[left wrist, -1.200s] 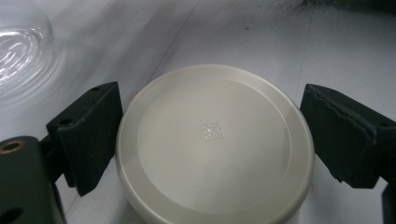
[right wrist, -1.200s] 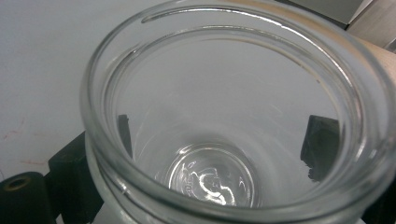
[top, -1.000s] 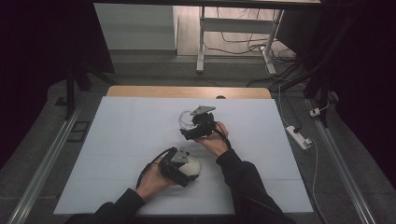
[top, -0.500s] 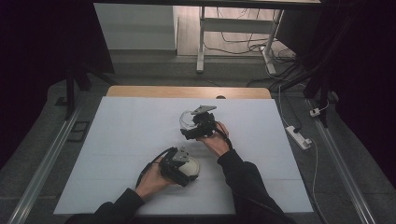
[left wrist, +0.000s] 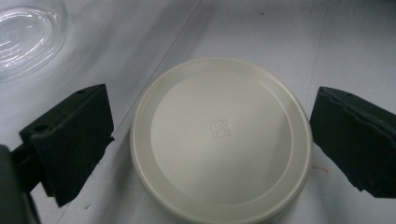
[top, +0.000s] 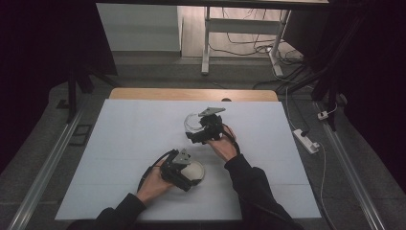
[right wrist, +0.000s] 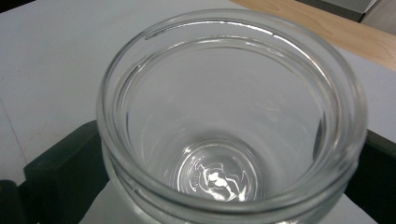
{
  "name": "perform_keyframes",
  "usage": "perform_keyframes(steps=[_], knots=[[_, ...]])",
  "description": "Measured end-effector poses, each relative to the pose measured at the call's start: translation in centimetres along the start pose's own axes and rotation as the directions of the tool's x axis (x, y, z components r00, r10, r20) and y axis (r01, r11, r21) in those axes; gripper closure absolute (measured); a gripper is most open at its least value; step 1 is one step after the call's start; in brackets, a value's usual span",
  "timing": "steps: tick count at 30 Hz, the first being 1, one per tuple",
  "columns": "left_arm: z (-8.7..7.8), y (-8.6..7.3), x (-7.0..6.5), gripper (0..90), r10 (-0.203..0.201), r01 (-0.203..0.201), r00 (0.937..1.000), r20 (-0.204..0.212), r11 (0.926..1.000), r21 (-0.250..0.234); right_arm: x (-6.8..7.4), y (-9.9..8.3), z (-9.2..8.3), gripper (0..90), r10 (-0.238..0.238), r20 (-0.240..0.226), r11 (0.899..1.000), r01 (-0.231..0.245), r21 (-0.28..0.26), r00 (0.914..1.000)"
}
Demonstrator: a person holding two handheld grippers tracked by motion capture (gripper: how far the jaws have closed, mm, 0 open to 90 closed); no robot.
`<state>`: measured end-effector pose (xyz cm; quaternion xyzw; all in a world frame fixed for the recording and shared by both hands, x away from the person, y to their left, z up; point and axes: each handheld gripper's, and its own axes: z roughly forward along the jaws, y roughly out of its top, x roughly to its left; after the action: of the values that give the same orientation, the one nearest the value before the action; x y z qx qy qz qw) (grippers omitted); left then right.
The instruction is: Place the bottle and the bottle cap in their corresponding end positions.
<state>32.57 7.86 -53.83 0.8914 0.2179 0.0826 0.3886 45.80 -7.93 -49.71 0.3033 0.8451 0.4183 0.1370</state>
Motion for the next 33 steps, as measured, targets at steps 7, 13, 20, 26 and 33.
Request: perform_keyframes(steps=[7, 13, 20, 26, 33], knots=[[-0.7, -0.3, 0.1, 0.0, -0.046, 0.046, 0.9989, 0.01, 0.9989, -0.005, 0.2, -0.4, -0.4, 0.0, -0.014, 0.001, 1.0, 0.014, 0.026, 0.9999], [-1.9, -0.9, 0.3, 0.0, -0.086, 0.086, 0.9961, 0.019, 0.9962, -0.013, 0.4, -0.8, -1.1, 0.0, -0.012, 0.006, 1.0, 0.012, 0.024, 0.9999], [-2.9, -1.4, 0.8, 0.0, -0.122, 0.122, 0.9923, 0.024, 0.9922, -0.022, 0.9, -1.6, -1.8, 0.0, -0.004, 0.008, 0.999, 0.004, 0.042, 1.0], [-3.8, -1.7, 1.2, 0.0, -0.141, 0.141, 0.9898, 0.024, 0.9896, -0.026, 1.1, -2.0, -2.4, 0.0, 0.0, -0.011, 0.998, 0.001, 0.056, 0.9999], [-4.6, -2.1, 1.5, 0.0, -0.134, 0.134, 0.9908, 0.021, 0.9908, -0.015, 1.6, -2.7, -2.7, 0.0, 0.001, -0.022, 0.997, 0.001, 0.081, 0.9998]])
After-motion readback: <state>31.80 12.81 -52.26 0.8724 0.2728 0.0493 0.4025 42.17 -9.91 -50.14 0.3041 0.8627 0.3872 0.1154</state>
